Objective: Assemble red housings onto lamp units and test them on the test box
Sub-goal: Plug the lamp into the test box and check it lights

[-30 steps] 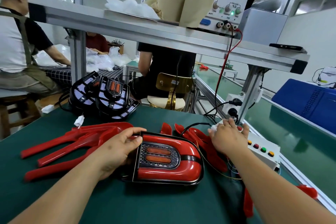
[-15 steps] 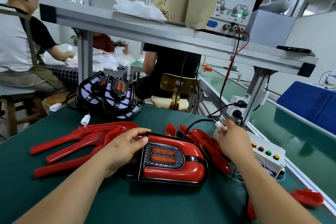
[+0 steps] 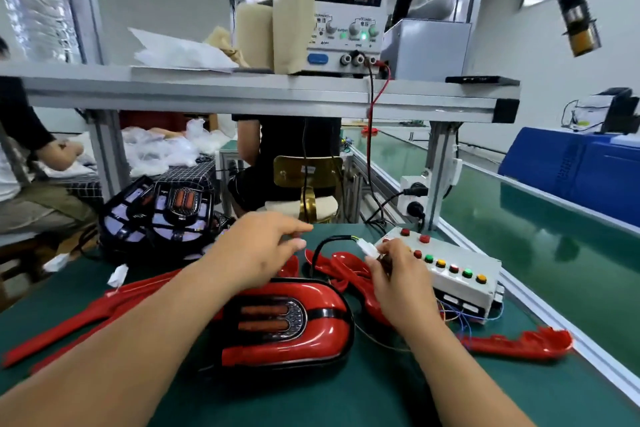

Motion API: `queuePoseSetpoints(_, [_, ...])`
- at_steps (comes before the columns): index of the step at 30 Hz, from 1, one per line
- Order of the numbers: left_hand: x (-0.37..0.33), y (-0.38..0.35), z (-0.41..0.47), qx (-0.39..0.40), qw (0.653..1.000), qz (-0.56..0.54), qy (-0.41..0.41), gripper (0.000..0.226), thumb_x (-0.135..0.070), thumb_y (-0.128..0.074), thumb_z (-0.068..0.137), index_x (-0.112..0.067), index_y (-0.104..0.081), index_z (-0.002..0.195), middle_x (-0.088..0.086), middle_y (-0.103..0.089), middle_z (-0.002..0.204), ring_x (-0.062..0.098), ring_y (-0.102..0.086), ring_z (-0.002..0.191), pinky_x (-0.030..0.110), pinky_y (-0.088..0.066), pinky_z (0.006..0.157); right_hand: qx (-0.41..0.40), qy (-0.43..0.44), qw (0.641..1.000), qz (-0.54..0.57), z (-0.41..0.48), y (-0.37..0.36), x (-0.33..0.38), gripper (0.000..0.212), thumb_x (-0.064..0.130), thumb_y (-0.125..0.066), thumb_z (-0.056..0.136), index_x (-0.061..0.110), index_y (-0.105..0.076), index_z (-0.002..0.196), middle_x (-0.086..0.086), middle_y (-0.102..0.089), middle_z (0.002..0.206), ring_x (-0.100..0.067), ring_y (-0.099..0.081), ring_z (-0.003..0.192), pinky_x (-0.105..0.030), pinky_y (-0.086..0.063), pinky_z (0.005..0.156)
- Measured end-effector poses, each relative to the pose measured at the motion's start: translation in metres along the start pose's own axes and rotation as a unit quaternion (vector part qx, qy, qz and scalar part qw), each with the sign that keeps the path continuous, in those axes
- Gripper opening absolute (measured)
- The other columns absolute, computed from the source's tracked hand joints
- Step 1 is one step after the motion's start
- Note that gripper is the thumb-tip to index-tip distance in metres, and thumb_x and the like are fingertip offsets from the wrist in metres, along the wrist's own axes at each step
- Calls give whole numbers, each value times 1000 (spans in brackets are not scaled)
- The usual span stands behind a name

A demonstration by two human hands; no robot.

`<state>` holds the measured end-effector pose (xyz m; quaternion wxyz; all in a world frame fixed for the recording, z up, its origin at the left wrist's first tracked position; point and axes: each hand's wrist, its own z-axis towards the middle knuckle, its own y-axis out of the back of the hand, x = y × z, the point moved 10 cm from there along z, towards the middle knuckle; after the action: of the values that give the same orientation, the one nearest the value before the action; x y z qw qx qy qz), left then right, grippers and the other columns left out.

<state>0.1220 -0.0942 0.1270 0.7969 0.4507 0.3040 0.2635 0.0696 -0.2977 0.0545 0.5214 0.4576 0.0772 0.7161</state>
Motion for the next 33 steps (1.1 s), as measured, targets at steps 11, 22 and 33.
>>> queuePoseSetpoints(11, [-64,-102,53,189,970,111,-103,41,-28,-39,104,-34,-37,145,3,-49,131,26,-39,130,49,-23,113,-8,66,997,27,-2,5,12,22,35,-52,98,18,-62,108,2,-66,93,-17,-61,82,-32,-47,68])
queuePoseSetpoints(22, [-46,-83,49,157,979,43,-124,32,-32,-41,103,-31,-49,135,-6,-47,108,12,-38,105,33,-35,98,13,68,997,33,0,0,11,37,48,-61,91,27,-66,121,5,-71,101,-15,-64,93,-34,-52,78])
queuePoseSetpoints(33, [89,38,-8,-96,978,-95,158,9,-27,-65,89,-27,-57,94,-7,-66,82,15,-63,75,31,-46,66,185,126,974,-36,-18,-52,58,52,59,-45,94,30,-57,135,12,-51,137,-9,-42,129,-31,-20,108])
